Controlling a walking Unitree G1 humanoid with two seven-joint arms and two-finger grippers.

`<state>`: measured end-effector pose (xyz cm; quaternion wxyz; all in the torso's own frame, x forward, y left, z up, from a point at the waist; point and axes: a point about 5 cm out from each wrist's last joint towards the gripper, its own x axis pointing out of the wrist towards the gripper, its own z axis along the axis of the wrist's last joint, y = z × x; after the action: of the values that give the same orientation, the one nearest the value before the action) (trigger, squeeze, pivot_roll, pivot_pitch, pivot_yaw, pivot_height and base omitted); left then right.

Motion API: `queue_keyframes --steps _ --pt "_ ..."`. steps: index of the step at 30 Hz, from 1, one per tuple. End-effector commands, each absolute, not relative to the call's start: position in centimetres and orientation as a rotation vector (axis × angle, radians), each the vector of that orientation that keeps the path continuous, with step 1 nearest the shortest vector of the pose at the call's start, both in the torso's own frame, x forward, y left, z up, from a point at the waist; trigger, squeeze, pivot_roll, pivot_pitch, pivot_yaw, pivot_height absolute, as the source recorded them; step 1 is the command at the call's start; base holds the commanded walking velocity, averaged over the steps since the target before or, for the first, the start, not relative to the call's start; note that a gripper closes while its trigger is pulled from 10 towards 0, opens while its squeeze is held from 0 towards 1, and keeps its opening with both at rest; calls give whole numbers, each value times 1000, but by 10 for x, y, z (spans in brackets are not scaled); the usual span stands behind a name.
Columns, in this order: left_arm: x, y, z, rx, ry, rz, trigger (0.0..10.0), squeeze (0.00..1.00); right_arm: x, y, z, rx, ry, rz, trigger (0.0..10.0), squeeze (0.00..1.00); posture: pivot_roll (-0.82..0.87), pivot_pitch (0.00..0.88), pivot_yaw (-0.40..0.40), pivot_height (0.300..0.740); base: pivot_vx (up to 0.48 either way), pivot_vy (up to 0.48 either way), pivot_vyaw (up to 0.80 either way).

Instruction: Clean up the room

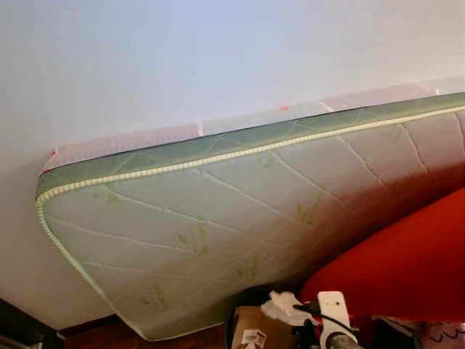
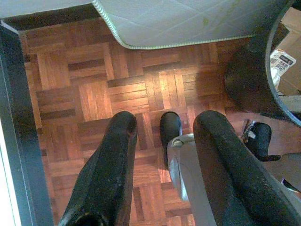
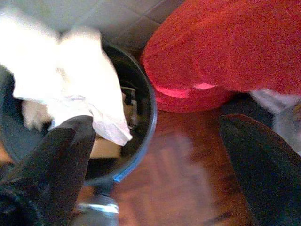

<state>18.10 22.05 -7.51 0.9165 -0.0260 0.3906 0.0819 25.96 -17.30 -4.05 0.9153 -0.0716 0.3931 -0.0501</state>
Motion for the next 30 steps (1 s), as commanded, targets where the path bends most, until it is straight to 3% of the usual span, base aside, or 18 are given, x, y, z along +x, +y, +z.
queue_keyframes --steps 1,2,3,6,7,11,14,15,18,20,21,22,23,24,26,27,29,30 --pt "168 223 -81 -48 860 171 10000 0 252 -175 -46 -108 836 -129 10000 0 65 165 -20 740 0 0 0" --pt "168 223 -81 -48 860 171 10000 0 251 -173 -47 -20 835 -155 10000 0 65 166 -21 740 0 0 0" --pt "168 224 -82 -48 861 173 10000 0 254 -169 -45 400 797 -295 10000 0 65 166 -21 740 0 0 0" --pt "167 224 -82 -47 863 173 10000 0 257 -169 -43 630 755 -388 10000 0 61 166 -20 740 0 0 0" --pt "167 224 -82 -47 863 173 10000 0 257 -171 -43 618 760 -393 10000 0 59 166 -20 740 0 0 0" --pt "166 224 -82 -47 867 171 10000 0 260 -187 -38 -134 801 -195 10000 0 60 165 -21 740 0 0 0" --pt "166 224 -82 -48 868 171 10000 0 252 -171 -47 513 842 -349 10000 0 60 165 -21 740 0 0 0" --pt "166 224 -82 -48 868 171 10000 0 252 -174 -47 430 851 -335 10000 0 61 165 -21 740 0 0 0" --pt "167 224 -82 -49 869 172 10000 0 260 -180 -39 -287 801 -86 10000 0 61 167 -21 740 0 0 0" --pt "167 224 -82 -49 869 172 10000 0 258 -178 -41 -229 809 -94 10000 0 61 167 -21 740 0 0 0" --pt "167 223 -82 -48 868 172 10000 0 253 -171 -46 327 857 -299 10000 0 61 165 -21 740 0 0 0" --pt "167 223 -82 -48 868 172 10000 0 252 -169 -47 481 855 -349 10000 0 65 167 -21 740 0 0 0" --pt "167 223 -82 -48 867 172 10000 0 254 -173 -46 288 854 -284 10000 0 64 167 -21 740 0 0 0" --pt "167 223 -82 -48 867 172 10000 0 258 -177 -41 -149 832 -124 10000 0 64 167 -21 740 0 0 0" --pt "167 223 -82 -48 866 172 10000 0 260 -172 -40 -253 806 -48 10000 0 64 167 -21 740 0 0 0" --pt "167 224 -82 -48 866 171 10000 0 257 -166 -43 118 834 -167 10000 0 60 168 -20 740 0 0 0" --pt "167 224 -82 -48 866 171 10000 0 254 -160 -47 538 863 -330 10000 0 60 168 -20 740 0 0 0" --pt "167 224 -82 -48 866 171 10000 0 254 -167 -47 298 878 -244 10000 0 61 168 -19 740 0 0 0"
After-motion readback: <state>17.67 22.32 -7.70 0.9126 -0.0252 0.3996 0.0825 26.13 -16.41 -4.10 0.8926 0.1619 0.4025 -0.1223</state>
